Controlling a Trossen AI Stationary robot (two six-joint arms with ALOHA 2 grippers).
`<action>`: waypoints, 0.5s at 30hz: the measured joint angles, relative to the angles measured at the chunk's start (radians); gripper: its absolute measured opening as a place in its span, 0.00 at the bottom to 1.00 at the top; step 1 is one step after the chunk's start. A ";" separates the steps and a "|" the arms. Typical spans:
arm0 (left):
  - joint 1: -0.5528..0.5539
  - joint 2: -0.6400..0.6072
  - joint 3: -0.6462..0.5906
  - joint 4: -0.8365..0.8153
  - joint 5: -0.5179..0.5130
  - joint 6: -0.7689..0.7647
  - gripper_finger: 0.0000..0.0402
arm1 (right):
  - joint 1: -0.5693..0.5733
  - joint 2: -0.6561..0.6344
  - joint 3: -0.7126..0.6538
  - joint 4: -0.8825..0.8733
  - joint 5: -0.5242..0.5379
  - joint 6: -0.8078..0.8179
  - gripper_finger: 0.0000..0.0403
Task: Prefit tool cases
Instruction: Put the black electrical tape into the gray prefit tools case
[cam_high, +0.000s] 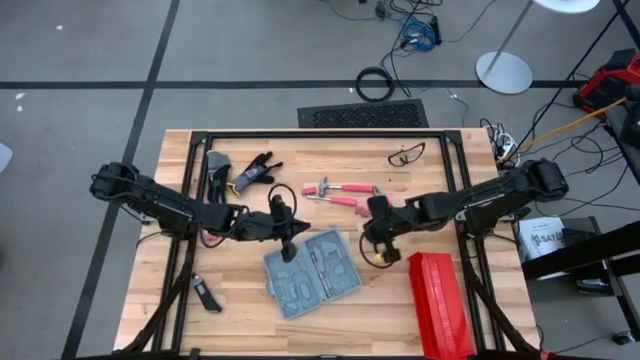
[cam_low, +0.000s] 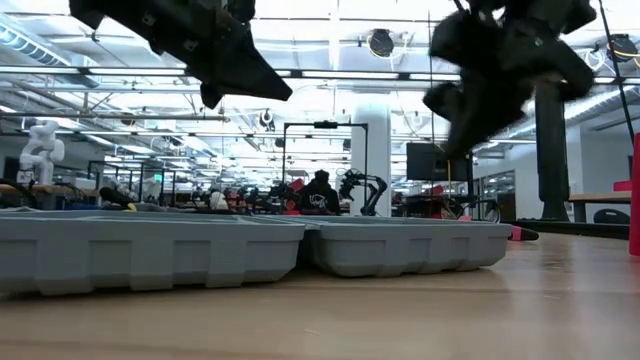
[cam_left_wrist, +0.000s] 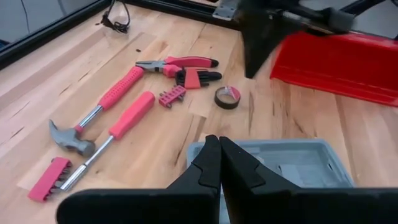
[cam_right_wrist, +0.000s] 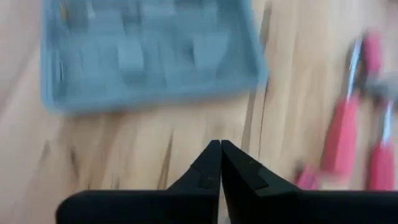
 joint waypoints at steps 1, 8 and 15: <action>-0.006 0.000 0.000 0.000 -0.011 0.001 0.02 | -0.002 -0.001 0.000 -0.040 0.000 0.015 0.04; -0.029 0.000 0.000 0.002 -0.060 0.025 0.02 | -0.005 0.052 -0.001 -0.107 0.005 0.112 0.24; -0.034 0.000 0.000 0.002 -0.060 0.026 0.02 | -0.005 0.170 -0.001 -0.120 0.005 0.156 0.35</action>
